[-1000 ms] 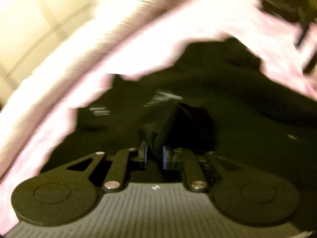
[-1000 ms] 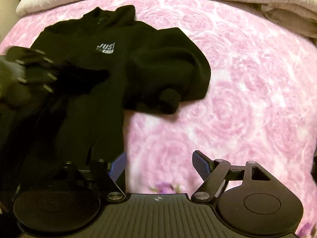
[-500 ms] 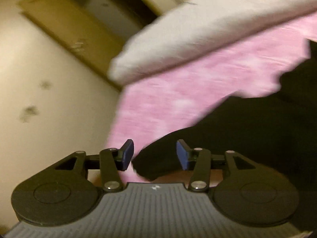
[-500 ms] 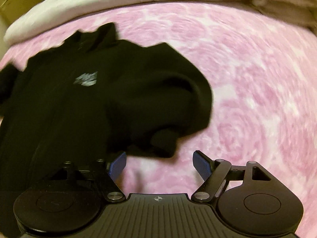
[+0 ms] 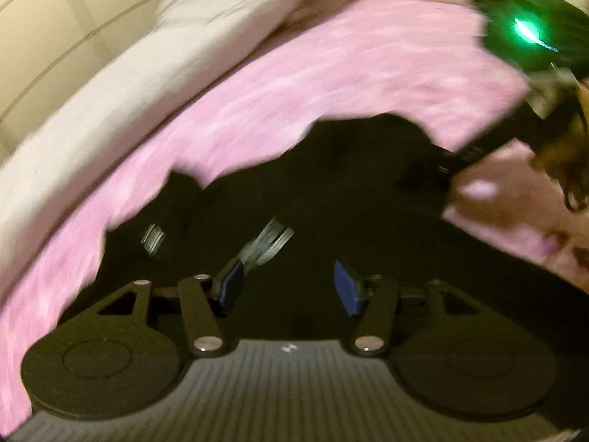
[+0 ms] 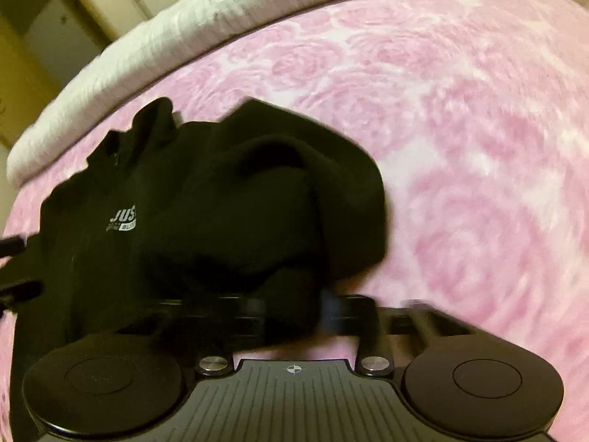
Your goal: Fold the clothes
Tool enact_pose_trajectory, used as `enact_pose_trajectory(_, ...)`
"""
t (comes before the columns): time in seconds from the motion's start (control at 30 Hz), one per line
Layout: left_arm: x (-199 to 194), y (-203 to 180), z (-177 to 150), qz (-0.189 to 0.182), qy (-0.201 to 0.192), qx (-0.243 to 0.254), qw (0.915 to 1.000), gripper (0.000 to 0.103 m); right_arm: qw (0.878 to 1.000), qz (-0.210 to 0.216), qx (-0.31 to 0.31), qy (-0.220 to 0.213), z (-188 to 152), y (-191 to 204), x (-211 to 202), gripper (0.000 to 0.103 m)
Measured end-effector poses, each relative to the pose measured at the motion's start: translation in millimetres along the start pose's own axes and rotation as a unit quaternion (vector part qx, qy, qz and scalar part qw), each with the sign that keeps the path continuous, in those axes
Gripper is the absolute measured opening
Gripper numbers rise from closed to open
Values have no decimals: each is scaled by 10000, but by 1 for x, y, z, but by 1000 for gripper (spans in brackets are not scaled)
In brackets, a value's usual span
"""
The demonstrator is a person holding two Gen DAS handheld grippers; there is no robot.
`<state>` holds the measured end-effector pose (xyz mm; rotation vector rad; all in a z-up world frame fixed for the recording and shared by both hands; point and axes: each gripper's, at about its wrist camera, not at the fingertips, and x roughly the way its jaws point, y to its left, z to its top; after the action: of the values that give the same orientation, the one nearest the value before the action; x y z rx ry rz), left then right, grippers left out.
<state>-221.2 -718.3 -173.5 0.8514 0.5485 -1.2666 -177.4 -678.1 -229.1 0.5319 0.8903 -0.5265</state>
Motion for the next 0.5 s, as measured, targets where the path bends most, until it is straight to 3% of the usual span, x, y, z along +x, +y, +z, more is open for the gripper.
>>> enact_pose_trajectory(0.07, 4, -12, 15, -165, -163, 135, 9996, 50, 9942, -509, -934, -145, 19, 9, -24, 11)
enact_pose_trajectory(0.1, 3, -16, 20, -202, -230, 125, 9995, 50, 9845, -801, -1533, -279, 27, 16, -39, 11)
enact_pose_trajectory(0.13, 3, -18, 24, -221, -270, 83, 9994, 50, 9660, -1118, -2279, -500, 30, 28, -54, 12)
enact_pose_trajectory(0.17, 4, -17, 25, -225, -252, 37, 9994, 50, 9385, -1430, -3052, -746, 30, 42, -69, 16)
enact_pose_trajectory(0.23, 8, -16, 25, -219, -173, -55, 9996, 51, 8787, -2362, -3891, -1436, 19, 60, -89, 16)
enact_pose_trajectory(0.27, 10, -16, 26, -212, -152, -54, 9996, 51, 8681, -2489, -3980, -1613, 15, 61, -95, 17)
enact_pose_trajectory(0.3, 12, -17, 28, -204, -139, -34, 9997, 51, 8819, -2318, -3813, -1522, 13, 56, -95, 20)
enact_pose_trajectory(0.43, 18, -18, 35, -168, -85, 48, 9998, 53, 9612, -1217, -2391, -645, 2, 19, -82, 37)
enact_pose_trajectory(0.5, 29, -32, 49, -261, -219, 500, 9982, 61, 9849, -900, -1427, -388, -6, -2, -77, 51)
